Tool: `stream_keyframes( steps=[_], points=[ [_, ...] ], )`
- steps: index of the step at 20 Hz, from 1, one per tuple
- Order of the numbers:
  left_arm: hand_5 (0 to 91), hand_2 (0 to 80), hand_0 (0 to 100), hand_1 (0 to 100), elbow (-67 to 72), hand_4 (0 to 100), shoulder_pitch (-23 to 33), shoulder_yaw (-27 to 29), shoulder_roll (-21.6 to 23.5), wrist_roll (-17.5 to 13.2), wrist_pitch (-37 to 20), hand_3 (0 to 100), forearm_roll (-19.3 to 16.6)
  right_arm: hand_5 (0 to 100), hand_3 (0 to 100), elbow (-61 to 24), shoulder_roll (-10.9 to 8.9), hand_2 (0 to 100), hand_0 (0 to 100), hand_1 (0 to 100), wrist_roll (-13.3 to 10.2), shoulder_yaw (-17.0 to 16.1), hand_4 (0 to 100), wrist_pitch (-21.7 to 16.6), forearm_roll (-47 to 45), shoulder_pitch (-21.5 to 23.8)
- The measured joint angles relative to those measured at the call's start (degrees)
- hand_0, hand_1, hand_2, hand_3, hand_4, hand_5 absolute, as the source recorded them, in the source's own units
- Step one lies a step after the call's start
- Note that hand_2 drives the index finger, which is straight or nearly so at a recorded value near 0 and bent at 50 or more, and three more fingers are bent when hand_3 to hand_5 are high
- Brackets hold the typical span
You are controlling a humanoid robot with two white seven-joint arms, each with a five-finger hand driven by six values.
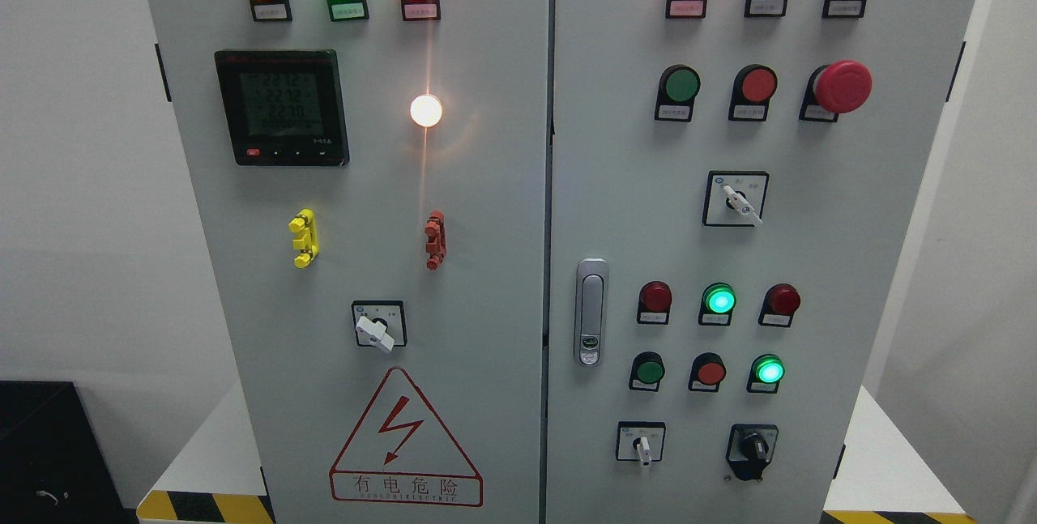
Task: Flip black knob to close circuit
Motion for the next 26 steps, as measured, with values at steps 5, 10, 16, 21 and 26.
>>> stream_keyframes(
  steps=[5, 10, 16, 21, 26],
  points=[
    [0.0, 0.0, 12, 56, 0.0, 0, 0.0, 0.0, 0.0, 0.0, 0.0, 0, 0.0, 100, 100, -1.7, 0.00, 96, 0, 0, 1.1, -0.1, 100, 0.5, 0.6, -1.9],
    [0.0, 0.0, 12, 56, 0.0, 0, 0.0, 0.0, 0.0, 0.1, 0.0, 0, 0.0, 100, 100, -3.1, -0.21, 96, 0, 0, 2.8, -0.1, 100, 0.7, 1.3, -3.1],
    [0.0, 0.0, 12, 56, 0.0, 0, 0.0, 0.0, 0.0, 0.1, 0.0, 0, 0.0, 100, 100, -4.3, -0.52, 96, 0, 0, 3.9, -0.2, 100, 1.0, 1.9, -4.6],
    [0.0, 0.0, 12, 56, 0.0, 0, 0.0, 0.0, 0.0, 0.2, 0.0, 0, 0.0, 100, 100, -5.1, -0.94, 96, 0, 0, 4.5, -0.2, 100, 1.2, 2.1, -5.6],
    [0.0, 0.0, 12, 56, 0.0, 0, 0.0, 0.0, 0.0, 0.3, 0.0, 0, 0.0, 100, 100, -5.7, -1.28, 96, 0, 0, 5.4, -0.6, 100, 1.2, 2.7, -6.6]
  ],
)
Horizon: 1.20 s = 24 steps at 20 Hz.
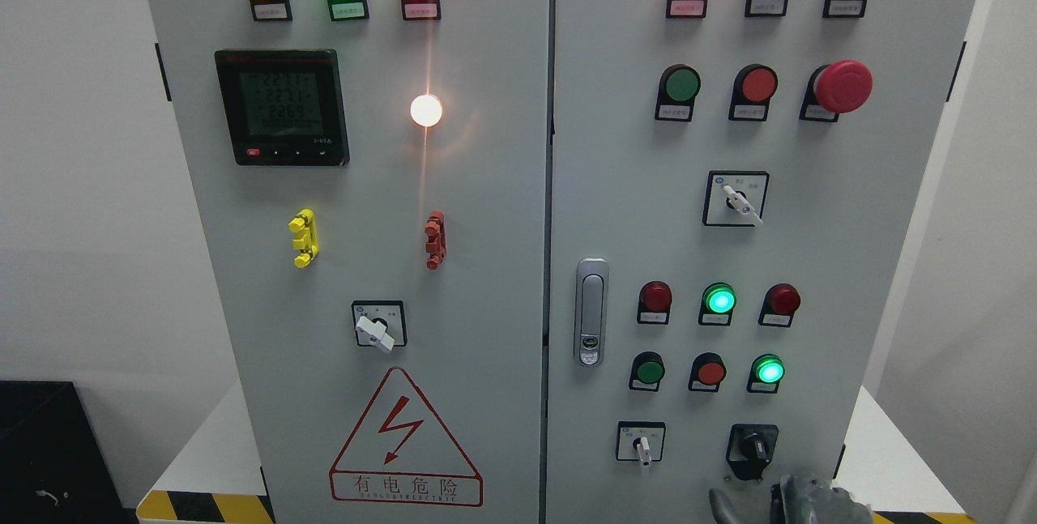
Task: Flip black knob to close circuit
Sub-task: 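Reach the right hand up to the black rotary knob near the bottom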
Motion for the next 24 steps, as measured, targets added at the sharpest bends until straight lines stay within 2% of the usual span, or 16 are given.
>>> stream_keyframes(
  steps=[12, 24],
  points=[
    [0.0, 0.0, 12, 56, 0.0, 0, 0.0, 0.0, 0.0, -0.2, 0.0, 0, 0.0, 100, 100, -0.1, -1.19, 96, 0, 0, 0.5, -0.9, 100, 0.0, 1.0, -2.1],
    [0.0, 0.0, 12, 56, 0.0, 0, 0.0, 0.0, 0.0, -0.2, 0.0, 0, 0.0, 100, 100, 1.1, -2.36, 96, 0, 1, -0.6, -1.5, 100, -0.2, 1.9, -2.8]
  ],
)
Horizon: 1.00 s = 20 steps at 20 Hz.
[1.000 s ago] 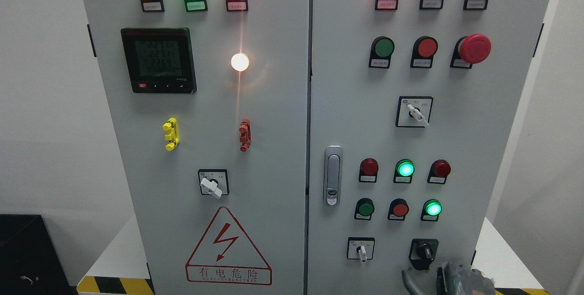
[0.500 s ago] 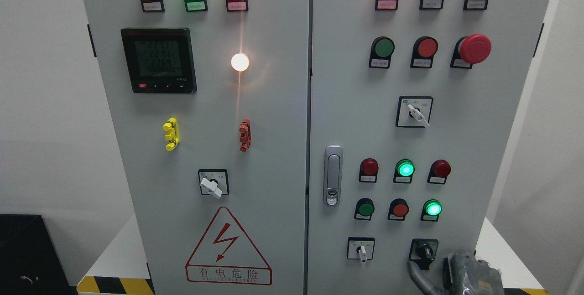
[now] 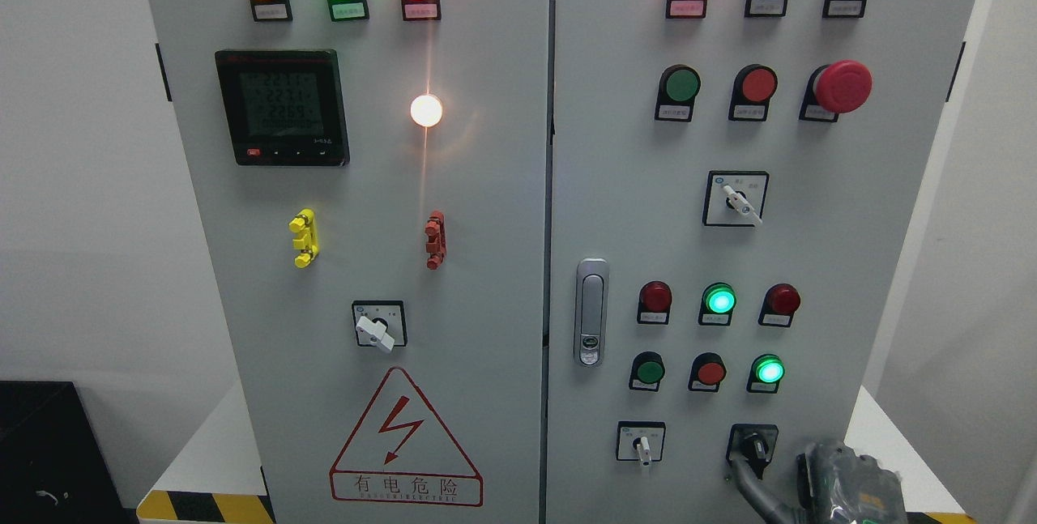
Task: Flip black knob to close circuit
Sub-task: 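Reach the right hand up to the black rotary knob near the bottom, then twist the black knob with the right hand fingers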
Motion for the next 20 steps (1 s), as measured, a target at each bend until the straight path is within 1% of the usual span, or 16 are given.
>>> stream_keyframes(
  steps=[4, 13, 20],
  points=[
    [0.0, 0.0, 12, 56, 0.0, 0, 0.0, 0.0, 0.0, 0.0, 0.0, 0, 0.0, 100, 100, 0.1, -0.25, 96, 0, 1, -0.1, -0.3, 100, -0.2, 0.1, 0.0],
    [0.0, 0.0, 12, 56, 0.0, 0, 0.0, 0.0, 0.0, 0.0, 0.0, 0, 0.0, 100, 100, 0.4, -1.74, 96, 0, 1, -0.2, -0.9, 100, -0.5, 0.1, -0.1],
    [0.0, 0.0, 12, 56, 0.0, 0, 0.0, 0.0, 0.0, 0.0, 0.0, 0, 0.0, 100, 100, 0.4, -2.33, 95, 0, 1, -0.2, -1.5, 100, -0.5, 0.0, -0.1]
  ],
)
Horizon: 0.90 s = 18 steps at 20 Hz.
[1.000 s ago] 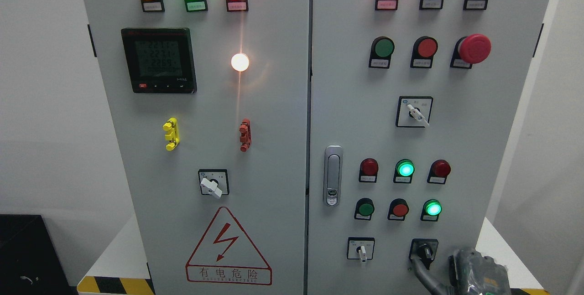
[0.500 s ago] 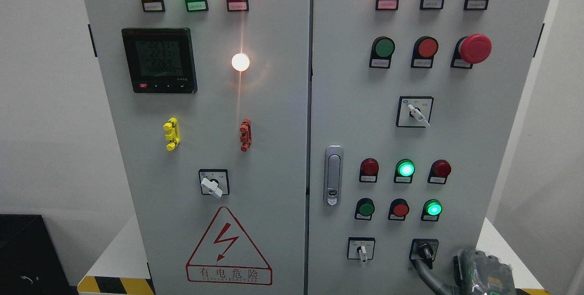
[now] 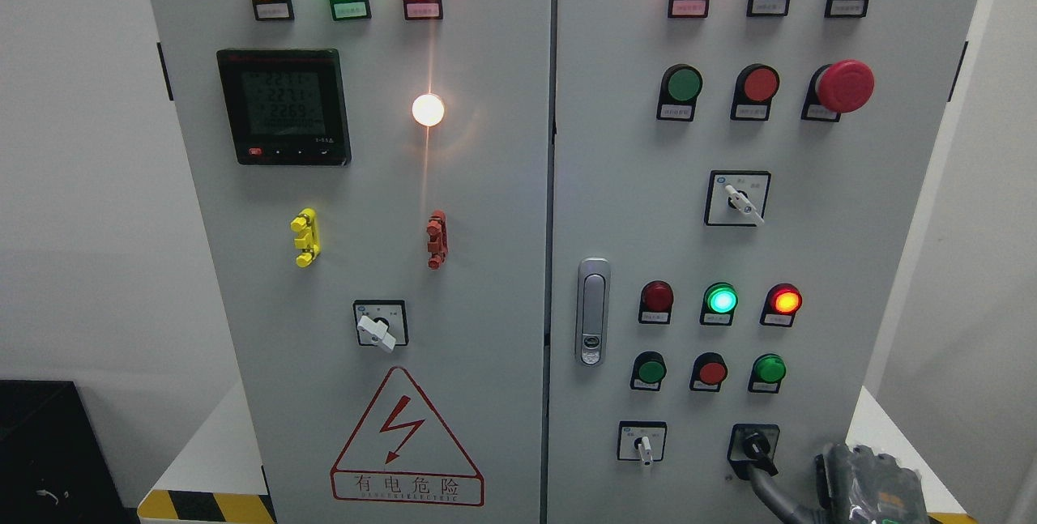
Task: Flip black knob to close circuit
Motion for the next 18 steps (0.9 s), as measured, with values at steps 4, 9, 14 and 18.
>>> stream_keyframes(
  steps=[4, 9, 14, 18],
  points=[
    [0.0, 0.0, 12, 56, 0.0, 0, 0.0, 0.0, 0.0, 0.0, 0.0, 0, 0.0, 100, 100, -0.1, -0.21, 95, 0, 1, 0.0, -0.2, 100, 0.2, -0.2, 0.0],
    [0.0, 0.0, 12, 56, 0.0, 0, 0.0, 0.0, 0.0, 0.0, 0.0, 0, 0.0, 100, 100, -0.5, 0.33, 95, 0, 1, 0.0, -0.5, 100, 0.4, -0.6, -0.1],
    [0.0, 0.0, 12, 56, 0.0, 0, 0.0, 0.0, 0.0, 0.0, 0.0, 0, 0.0, 100, 100, -1.1, 0.79, 95, 0, 1, 0.0, -0.6, 100, 0.4, -0.7, -0.1],
    [0.0, 0.0, 12, 56, 0.0, 0, 0.0, 0.0, 0.0, 0.0, 0.0, 0, 0.0, 100, 100, -1.6, 1.06, 95, 0, 1, 0.1, -0.6, 100, 0.2, -0.8, -0.2]
  ],
)
